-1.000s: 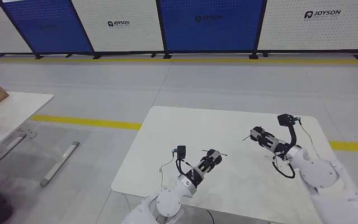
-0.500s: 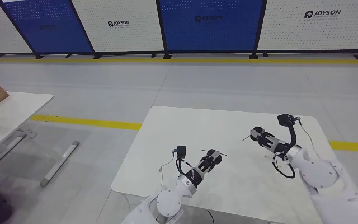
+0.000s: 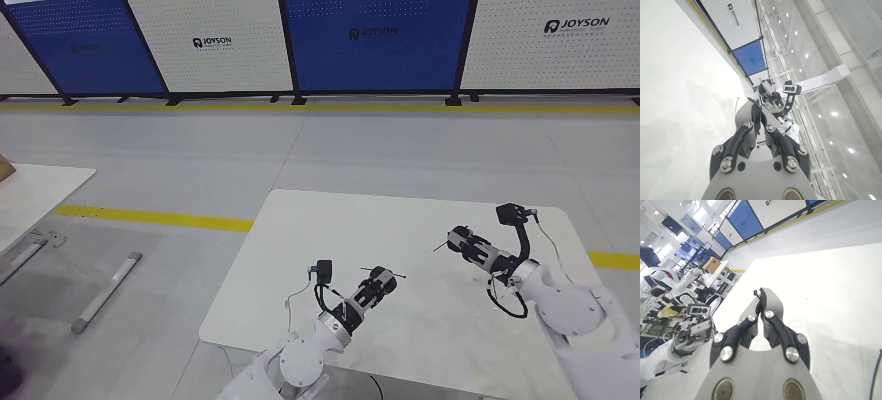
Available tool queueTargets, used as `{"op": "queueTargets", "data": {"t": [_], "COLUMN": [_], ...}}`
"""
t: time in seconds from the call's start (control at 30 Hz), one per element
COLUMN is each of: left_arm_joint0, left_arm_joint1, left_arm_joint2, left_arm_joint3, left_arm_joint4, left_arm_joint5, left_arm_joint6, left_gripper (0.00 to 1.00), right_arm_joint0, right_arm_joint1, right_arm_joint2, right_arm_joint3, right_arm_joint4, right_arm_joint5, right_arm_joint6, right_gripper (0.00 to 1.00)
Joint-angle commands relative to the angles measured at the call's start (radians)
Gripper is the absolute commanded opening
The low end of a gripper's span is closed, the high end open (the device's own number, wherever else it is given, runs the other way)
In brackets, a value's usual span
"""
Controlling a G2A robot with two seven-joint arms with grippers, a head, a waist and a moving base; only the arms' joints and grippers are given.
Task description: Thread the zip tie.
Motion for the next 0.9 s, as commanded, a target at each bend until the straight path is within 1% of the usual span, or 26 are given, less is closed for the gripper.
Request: {"op": "queueTargets", "data": {"t": [0.0, 0.5, 0.57, 0.63, 0.73, 0.8, 0.87], "left_arm_joint0": [0.0, 0.0, 0.0, 0.0, 0.0, 0.0, 0.0], "left_arm_joint1": [0.0, 0.0, 0.0, 0.0, 0.0, 0.0, 0.0], "left_arm_joint2": [0.0, 0.0, 0.0, 0.0, 0.0, 0.0, 0.0], "left_arm_joint3": [0.0, 0.0, 0.0, 0.0, 0.0, 0.0, 0.0], "left_arm_joint4": [0.0, 0.0, 0.0, 0.0, 0.0, 0.0, 0.0], "left_arm_joint5": [0.0, 0.0, 0.0, 0.0, 0.0, 0.0, 0.0], "left_arm_joint6": [0.0, 0.0, 0.0, 0.0, 0.0, 0.0, 0.0], "left_gripper": [0.0, 0.0, 0.0, 0.0, 0.0, 0.0, 0.0], "right_arm_joint0": [0.0, 0.0, -0.01, -0.024, -0.061, -0.074, -0.074], "right_arm_joint1": [0.0, 0.0, -0.004, -0.007, -0.014, -0.016, -0.016], "right_arm_joint2": [0.0, 0.0, -0.004, -0.01, -0.021, -0.022, -0.022], "right_arm_joint3": [0.0, 0.0, -0.01, -0.034, -0.071, -0.08, -0.08], "right_arm_joint4": [0.0, 0.0, 0.027, -0.031, -0.085, -0.081, -0.081], "right_arm_joint5": [0.0, 0.0, 0.009, 0.03, 0.065, 0.078, 0.078], "right_arm_joint6": [0.0, 0.0, -0.011, -0.096, -0.217, -0.222, -0.222], "right_gripper": [0.0, 0.0, 0.0, 0.0, 0.0, 0.0, 0.0]}}
